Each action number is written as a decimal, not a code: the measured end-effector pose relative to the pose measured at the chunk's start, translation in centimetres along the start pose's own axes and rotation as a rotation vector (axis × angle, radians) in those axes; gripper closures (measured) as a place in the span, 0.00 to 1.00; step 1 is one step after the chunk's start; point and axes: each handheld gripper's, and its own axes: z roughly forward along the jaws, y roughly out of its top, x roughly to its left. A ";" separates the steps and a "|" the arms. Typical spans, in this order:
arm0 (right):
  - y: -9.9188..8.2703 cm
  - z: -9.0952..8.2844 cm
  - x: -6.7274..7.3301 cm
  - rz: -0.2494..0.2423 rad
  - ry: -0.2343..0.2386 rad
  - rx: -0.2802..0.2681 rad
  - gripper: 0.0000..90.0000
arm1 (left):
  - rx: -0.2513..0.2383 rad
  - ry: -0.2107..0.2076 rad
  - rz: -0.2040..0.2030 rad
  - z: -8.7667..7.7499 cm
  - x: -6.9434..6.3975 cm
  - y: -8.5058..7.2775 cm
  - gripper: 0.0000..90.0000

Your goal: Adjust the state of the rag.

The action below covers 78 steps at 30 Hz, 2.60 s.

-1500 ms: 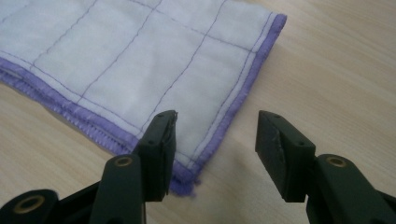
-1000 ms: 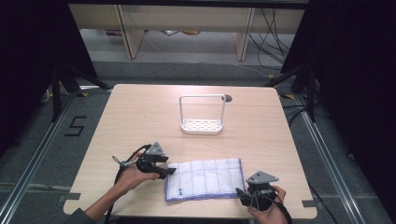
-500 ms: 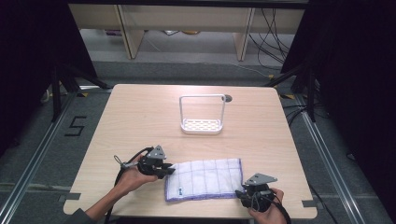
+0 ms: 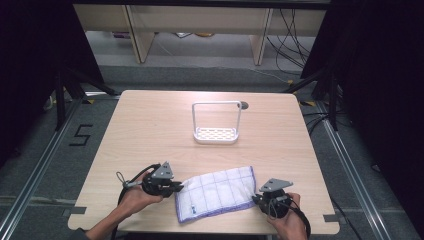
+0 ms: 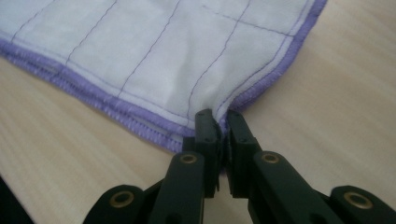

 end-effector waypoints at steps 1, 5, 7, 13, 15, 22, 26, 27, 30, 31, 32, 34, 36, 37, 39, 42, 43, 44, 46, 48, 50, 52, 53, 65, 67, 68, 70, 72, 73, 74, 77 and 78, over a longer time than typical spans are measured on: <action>0.5 -0.1 -0.3 0.007 0.010 0.016 0.95 | 0.004 0.007 0.023 -0.5 -0.1 -0.1 0.93; 2.8 0.5 -1.6 -0.021 0.026 -0.007 0.96 | -0.049 -0.013 0.008 -1.8 -1.2 -0.5 0.94; 4.2 0.6 -2.0 0.002 0.043 0.004 0.96 | -0.067 -0.023 0.009 -2.4 -1.9 -0.7 0.94; 8.3 1.9 -2.9 -0.059 0.038 -0.003 0.96 | -0.082 -0.086 -0.014 -3.1 -3.7 -1.2 0.94; 9.6 2.5 -3.1 -0.082 0.039 -0.001 0.96 | -0.093 -0.101 -0.015 -3.2 -4.4 -1.4 0.94; 13.4 5.3 -3.4 -0.149 0.082 0.046 0.96 | -0.063 -0.140 0.016 -2.2 -6.4 -1.3 0.93; 14.5 7.5 -3.6 -0.209 0.075 0.129 0.95 | -0.045 -0.167 -0.011 -0.9 -7.1 -1.2 0.92; 14.6 7.9 -3.6 -0.201 0.078 0.144 0.95 | -0.048 -0.169 -0.010 -0.6 -7.2 -1.1 0.92; 14.9 8.7 -4.1 -0.182 0.076 0.168 0.91 | -0.048 -0.174 -0.026 -0.2 -7.4 -0.9 0.91; 15.0 8.9 -4.3 -0.188 0.051 0.174 0.89 | -0.042 -0.179 -0.011 -0.1 -7.4 -0.9 0.89; 15.1 9.0 -4.5 -0.189 0.045 0.183 0.86 | -0.044 -0.184 -0.042 -0.1 -7.6 -0.9 0.87; 15.0 8.9 -4.7 -0.145 0.029 0.176 0.76 | -0.038 -0.212 -0.059 -0.1 -7.6 -1.0 0.80; 14.7 8.3 -4.9 -0.087 0.025 0.141 0.71 | -0.041 -0.221 -0.070 -0.3 -7.3 -0.9 0.67; 14.5 7.8 -5.0 -0.047 0.012 0.125 0.67 | -0.054 -0.227 -0.096 -0.6 -7.2 -0.8 0.62; 14.2 6.8 -5.4 -0.013 -0.006 0.067 0.65 | -0.068 -0.201 -0.129 -1.1 -6.6 -0.6 0.51; 13.7 6.0 -5.4 -0.008 -0.004 -0.005 0.64 | -0.098 -0.153 -0.146 -1.8 -5.1 0.3 0.46; 13.5 5.8 -5.2 -0.021 -0.007 -0.007 0.65 | -0.109 -0.136 -0.174 -1.9 -4.7 0.6 0.44; 13.4 5.9 -5.1 -0.029 -0.016 -0.019 0.65 | -0.121 -0.128 -0.185 -1.8 -4.2 0.9 0.43; 13.3 6.1 -4.8 -0.019 0.001 -0.013 0.67 | -0.124 -0.076 -0.187 -1.6 -2.6 1.7 0.43; 13.2 6.7 -4.8 -0.006 -0.013 -0.012 0.68 | -0.127 -0.046 -0.188 -1.1 -1.4 2.3 0.43; 13.3 7.3 -5.0 -0.007 -0.023 -0.013 0.71 | -0.131 -0.016 -0.203 -0.5 0.0 2.8 0.43; 13.4 7.9 -5.1 0.004 -0.001 0.002 0.74 | -0.131 0.011 -0.227 0.1 1.1 3.0 0.42; 13.4 8.4 -5.0 0.009 0.001 -0.006 0.76 | -0.128 0.032 -0.234 0.4 1.5 3.1 0.42; 13.8 6.7 -3.9 -0.063 0.001 -0.007 0.99 | -0.085 0.129 -0.259 2.1 5.0 3.4 0.35; 13.6 6.1 -3.8 -0.063 -0.003 -0.004 0.99 | -0.077 0.134 -0.258 2.2 5.5 3.9 0.35; 13.4 5.9 -3.9 -0.060 -0.020 0.012 0.99 | -0.090 0.134 -0.269 2.4 5.7 4.1 0.35; 13.0 6.4 -4.2 -0.076 -0.058 0.031 0.99 | -0.088 0.135 -0.270 2.9 6.2 4.7 0.35; 12.6 7.3 -4.6 -0.074 -0.065 0.060 0.99 | -0.081 0.138 -0.263 3.5 6.5 5.3 0.35; 12.4 7.9 -4.8 -0.063 -0.060 0.074 0.99 | -0.081 0.132 -0.271 4.0 6.5 5.6 0.36; 12.2 8.6 -5.0 -0.053 -0.059 0.090 0.98 | -0.080 0.129 -0.270 4.3 6.6 5.8 0.36; 12.1 9.0 -5.0 -0.064 -0.059 0.092 0.94 | -0.058 0.120 -0.259 5.7 6.7 6.4 0.37; 12.2 8.9 -5.1 -0.063 -0.066 0.084 0.90 | -0.058 0.118 -0.273 6.2 6.8 6.6 0.38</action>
